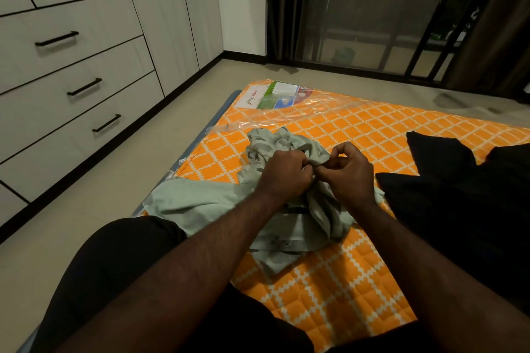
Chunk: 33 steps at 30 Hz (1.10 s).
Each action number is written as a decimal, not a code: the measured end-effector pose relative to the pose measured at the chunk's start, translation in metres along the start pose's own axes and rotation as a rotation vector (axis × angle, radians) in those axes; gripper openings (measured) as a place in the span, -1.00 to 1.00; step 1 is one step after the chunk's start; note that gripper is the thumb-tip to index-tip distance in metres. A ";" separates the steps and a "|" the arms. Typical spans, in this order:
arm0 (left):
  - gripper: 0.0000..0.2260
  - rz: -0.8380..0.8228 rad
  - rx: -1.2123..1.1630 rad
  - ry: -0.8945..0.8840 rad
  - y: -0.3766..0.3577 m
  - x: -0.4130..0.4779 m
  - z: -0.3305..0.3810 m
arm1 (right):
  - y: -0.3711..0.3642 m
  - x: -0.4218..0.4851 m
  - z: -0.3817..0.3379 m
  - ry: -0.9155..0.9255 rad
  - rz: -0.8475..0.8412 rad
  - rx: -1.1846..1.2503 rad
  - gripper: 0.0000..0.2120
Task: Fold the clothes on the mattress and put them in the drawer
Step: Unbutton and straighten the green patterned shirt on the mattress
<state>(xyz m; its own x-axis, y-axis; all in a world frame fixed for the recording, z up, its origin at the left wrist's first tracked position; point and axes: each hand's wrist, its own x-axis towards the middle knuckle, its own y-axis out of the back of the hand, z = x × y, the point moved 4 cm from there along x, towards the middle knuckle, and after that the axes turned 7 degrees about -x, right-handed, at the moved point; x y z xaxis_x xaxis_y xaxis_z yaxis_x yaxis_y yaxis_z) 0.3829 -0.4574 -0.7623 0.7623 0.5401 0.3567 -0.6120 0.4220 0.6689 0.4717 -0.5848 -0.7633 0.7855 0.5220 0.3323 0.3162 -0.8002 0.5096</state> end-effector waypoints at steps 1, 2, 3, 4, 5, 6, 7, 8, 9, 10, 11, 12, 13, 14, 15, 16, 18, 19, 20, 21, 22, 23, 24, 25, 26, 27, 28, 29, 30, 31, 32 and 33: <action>-0.79 -0.004 0.010 0.004 -0.001 -0.001 0.000 | 0.000 -0.001 -0.001 0.005 0.004 -0.022 -0.69; -0.78 -0.005 0.020 0.008 -0.002 -0.001 0.000 | -0.001 -0.001 -0.002 0.011 0.011 -0.046 -0.68; -0.78 -0.003 0.030 0.010 -0.002 -0.002 -0.001 | -0.001 -0.002 -0.003 0.021 0.021 -0.068 -0.67; -0.77 -0.001 0.036 0.013 -0.003 -0.003 -0.001 | -0.002 -0.002 -0.005 0.036 0.032 -0.093 -0.66; -0.78 -0.001 0.035 0.016 -0.003 -0.004 -0.002 | -0.002 -0.003 -0.006 0.062 0.038 -0.120 -0.65; -0.78 -0.004 0.030 0.020 -0.003 -0.004 -0.002 | -0.003 -0.003 -0.008 0.095 0.039 -0.151 -0.65; -0.78 -0.008 0.018 0.030 -0.003 -0.004 -0.003 | -0.004 -0.004 -0.009 0.135 0.032 -0.186 -0.65; -0.78 -0.014 -0.006 0.050 -0.003 -0.003 -0.005 | -0.007 -0.006 -0.009 0.175 0.019 -0.226 -0.66; -0.78 -0.021 -0.042 0.078 -0.003 -0.002 -0.006 | -0.009 -0.008 -0.009 0.213 0.004 -0.272 -0.67; -0.79 -0.026 -0.082 0.110 -0.003 -0.001 -0.008 | -0.012 -0.010 -0.010 0.249 -0.005 -0.322 -0.68; -0.80 -0.026 -0.115 0.136 -0.003 -0.001 -0.010 | -0.015 -0.012 -0.011 0.289 -0.005 -0.364 -0.70; -0.81 -0.025 -0.141 0.156 -0.003 0.000 -0.012 | -0.017 -0.015 -0.013 0.335 0.002 -0.388 -0.73; -0.82 -0.023 -0.161 0.166 -0.003 -0.001 -0.014 | -0.018 -0.018 -0.016 0.388 0.011 -0.402 -0.75; -0.82 -0.020 -0.177 0.174 -0.003 -0.002 -0.016 | -0.019 -0.019 -0.018 0.429 0.019 -0.414 -0.76; -0.82 -0.016 -0.184 0.177 -0.004 -0.002 -0.017 | -0.019 -0.021 -0.021 0.442 0.020 -0.416 -0.76; -0.82 -0.008 -0.185 0.176 -0.004 -0.003 -0.018 | -0.019 -0.020 -0.021 0.409 0.016 -0.398 -0.75; -0.84 0.011 -0.181 0.151 -0.004 -0.003 -0.018 | -0.016 -0.015 -0.015 0.243 0.024 -0.289 -0.70; -0.87 0.016 -0.178 0.120 -0.003 -0.002 -0.017 | -0.013 -0.013 -0.011 0.133 0.036 -0.197 -0.68; -0.91 0.014 -0.181 0.083 -0.002 0.000 -0.016 | -0.010 -0.010 -0.007 0.024 0.039 -0.074 -0.68; -0.94 0.007 -0.194 0.041 0.000 0.002 -0.015 | -0.007 -0.008 -0.005 -0.074 0.021 0.099 -0.68; -0.95 0.001 -0.212 0.003 0.002 0.004 -0.015 | -0.005 -0.006 -0.004 -0.163 -0.013 0.294 -0.68; -0.94 -0.003 -0.230 -0.032 0.003 0.006 -0.014 | -0.003 -0.004 -0.004 -0.231 -0.055 0.455 -0.69; -0.93 -0.006 -0.244 -0.059 0.004 0.007 -0.014 | 0.000 -0.002 -0.005 -0.271 -0.088 0.540 -0.69; -0.91 -0.012 -0.250 -0.082 0.006 0.008 -0.012 | 0.002 0.000 -0.007 -0.287 -0.120 0.554 -0.69; -0.90 -0.018 -0.247 -0.101 0.006 0.008 -0.012 | 0.002 0.003 -0.006 -0.289 -0.153 0.534 -0.69; -0.89 -0.022 -0.238 -0.124 0.006 0.008 -0.012 | 0.002 0.004 -0.005 -0.281 -0.180 0.494 -0.68; -0.88 -0.026 -0.227 -0.145 0.006 0.007 -0.012 | 0.002 0.006 -0.003 -0.273 -0.202 0.438 -0.67; -0.87 -0.032 -0.217 -0.162 0.006 0.007 -0.013 | 0.002 0.008 0.000 -0.264 -0.217 0.372 -0.66; -0.87 -0.036 -0.209 -0.172 0.005 0.006 -0.014 | 0.002 0.009 0.002 -0.252 -0.225 0.302 -0.65; -0.87 -0.036 -0.204 -0.181 0.006 0.006 -0.014 | 0.003 0.010 0.003 -0.232 -0.228 0.244 -0.64; -0.87 -0.032 -0.202 -0.185 0.006 0.006 -0.015 | 0.004 0.010 0.002 -0.213 -0.228 0.208 -0.63; -0.86 -0.027 -0.204 -0.189 0.006 0.007 -0.014 | 0.004 0.011 0.002 -0.197 -0.226 0.189 -0.62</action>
<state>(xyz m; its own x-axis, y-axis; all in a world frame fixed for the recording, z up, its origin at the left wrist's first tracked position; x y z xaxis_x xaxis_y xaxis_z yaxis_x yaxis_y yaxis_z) 0.3812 -0.4410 -0.7648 0.7927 0.3892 0.4691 -0.6063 0.5825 0.5413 0.4822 -0.5828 -0.7591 0.7659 0.6402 0.0589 0.5724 -0.7207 0.3910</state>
